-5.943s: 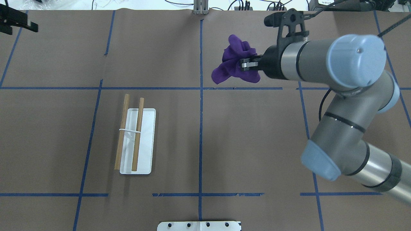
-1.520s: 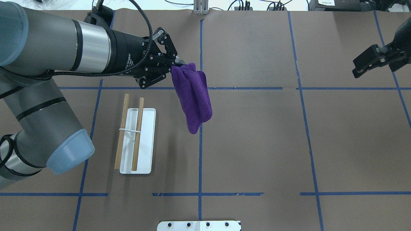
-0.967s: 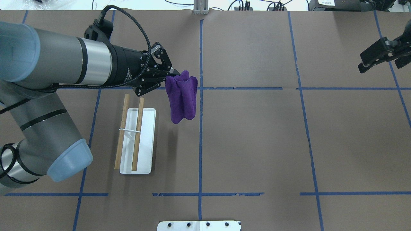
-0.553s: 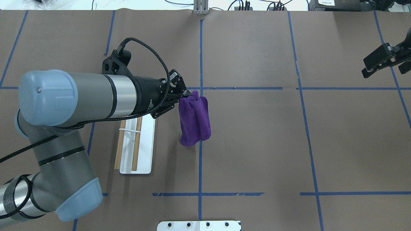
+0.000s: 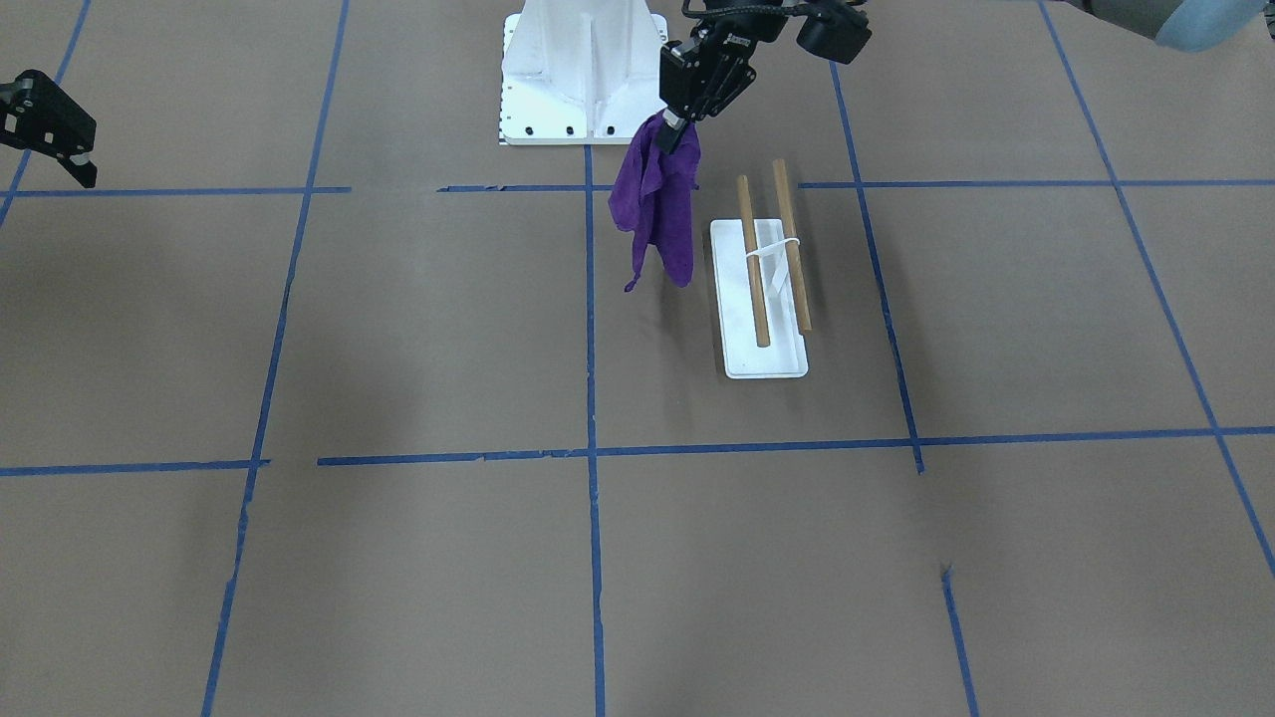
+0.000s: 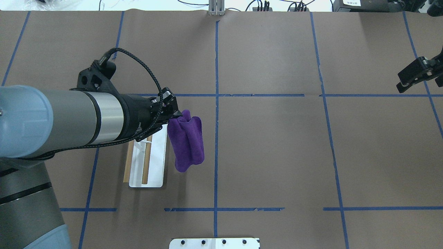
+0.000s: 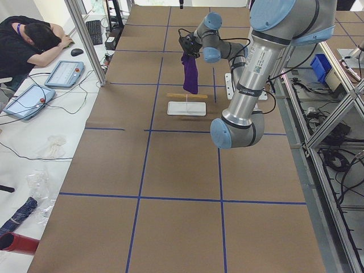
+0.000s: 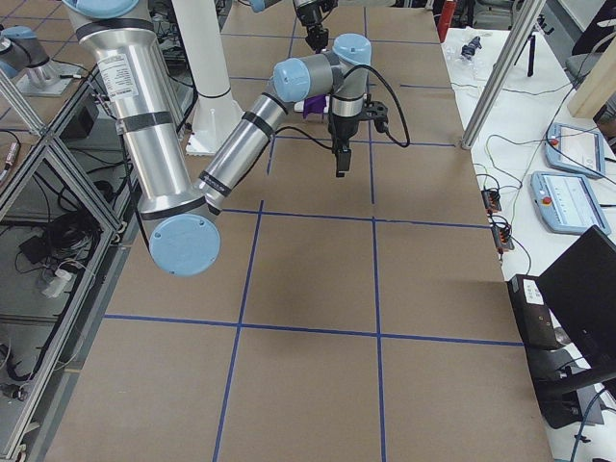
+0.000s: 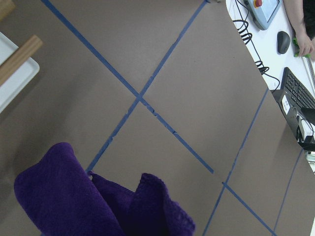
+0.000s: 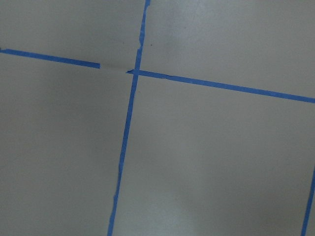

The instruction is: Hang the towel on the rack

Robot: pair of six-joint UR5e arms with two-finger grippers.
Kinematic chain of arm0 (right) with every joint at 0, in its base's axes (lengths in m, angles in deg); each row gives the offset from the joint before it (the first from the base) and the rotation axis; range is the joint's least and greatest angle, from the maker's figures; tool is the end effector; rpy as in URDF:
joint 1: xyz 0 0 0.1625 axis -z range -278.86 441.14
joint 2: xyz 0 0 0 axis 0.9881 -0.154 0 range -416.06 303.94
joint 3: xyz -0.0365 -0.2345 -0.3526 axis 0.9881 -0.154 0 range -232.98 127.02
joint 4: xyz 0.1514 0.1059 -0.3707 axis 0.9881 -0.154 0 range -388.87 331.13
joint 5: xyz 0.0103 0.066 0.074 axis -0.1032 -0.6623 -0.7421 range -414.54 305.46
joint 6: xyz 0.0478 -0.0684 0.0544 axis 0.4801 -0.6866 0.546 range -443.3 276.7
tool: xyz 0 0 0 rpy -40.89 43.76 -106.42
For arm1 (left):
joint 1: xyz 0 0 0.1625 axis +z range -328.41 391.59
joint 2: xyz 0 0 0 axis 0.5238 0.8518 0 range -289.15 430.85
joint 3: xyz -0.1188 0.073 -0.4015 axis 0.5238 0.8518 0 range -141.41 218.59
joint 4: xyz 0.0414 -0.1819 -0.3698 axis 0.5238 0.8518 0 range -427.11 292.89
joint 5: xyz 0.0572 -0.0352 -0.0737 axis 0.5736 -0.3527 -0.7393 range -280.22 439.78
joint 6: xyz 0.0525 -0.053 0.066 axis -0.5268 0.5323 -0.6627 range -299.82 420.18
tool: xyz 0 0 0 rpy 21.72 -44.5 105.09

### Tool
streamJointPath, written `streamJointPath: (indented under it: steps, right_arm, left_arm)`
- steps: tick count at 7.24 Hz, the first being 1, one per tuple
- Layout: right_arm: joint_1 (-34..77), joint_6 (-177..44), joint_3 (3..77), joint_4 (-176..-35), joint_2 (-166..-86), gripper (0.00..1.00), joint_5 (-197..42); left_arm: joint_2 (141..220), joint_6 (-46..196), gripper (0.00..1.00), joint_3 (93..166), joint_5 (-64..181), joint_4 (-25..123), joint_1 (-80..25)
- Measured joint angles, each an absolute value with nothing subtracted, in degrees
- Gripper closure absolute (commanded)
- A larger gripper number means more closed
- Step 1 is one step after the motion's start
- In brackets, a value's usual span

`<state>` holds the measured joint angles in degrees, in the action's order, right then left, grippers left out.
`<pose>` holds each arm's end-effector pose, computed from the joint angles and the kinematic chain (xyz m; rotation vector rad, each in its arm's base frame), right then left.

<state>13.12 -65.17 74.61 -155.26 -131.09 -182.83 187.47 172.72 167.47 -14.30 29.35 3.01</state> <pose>-0.1078 -0.4586 0.3090 0.0276 -0.7171 -0.1586 0.3598 -0.3397 0.1216 0.0048 1.2901 -0.7244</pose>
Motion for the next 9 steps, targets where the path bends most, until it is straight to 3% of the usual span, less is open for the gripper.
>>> streamJointPath:
  steps: [4, 7, 8, 9]
  right_arm:
    - [7.9, -76.2, 69.5, -155.2, -133.0, 0.0, -182.7]
    - [6.2, -78.6, 67.7, -152.7, -135.1, 0.0, -182.8]
    - [6.1, -78.6, 67.6, -152.1, -135.4, 0.0, -182.9]
    - [6.0, -78.6, 67.6, -151.8, -135.6, 0.0, -182.9]
  left_arm:
    - [174.0, 159.7, 1.0, 172.2, -10.9, 23.1, 0.8]
    - [165.0, 152.1, 1.0, 171.7, -7.0, 23.3, -1.1]
    - [163.5, 150.9, 0.65, 171.2, -5.9, 23.4, -1.0]
    - [162.8, 150.4, 0.01, 170.6, -5.4, 23.6, -0.9]
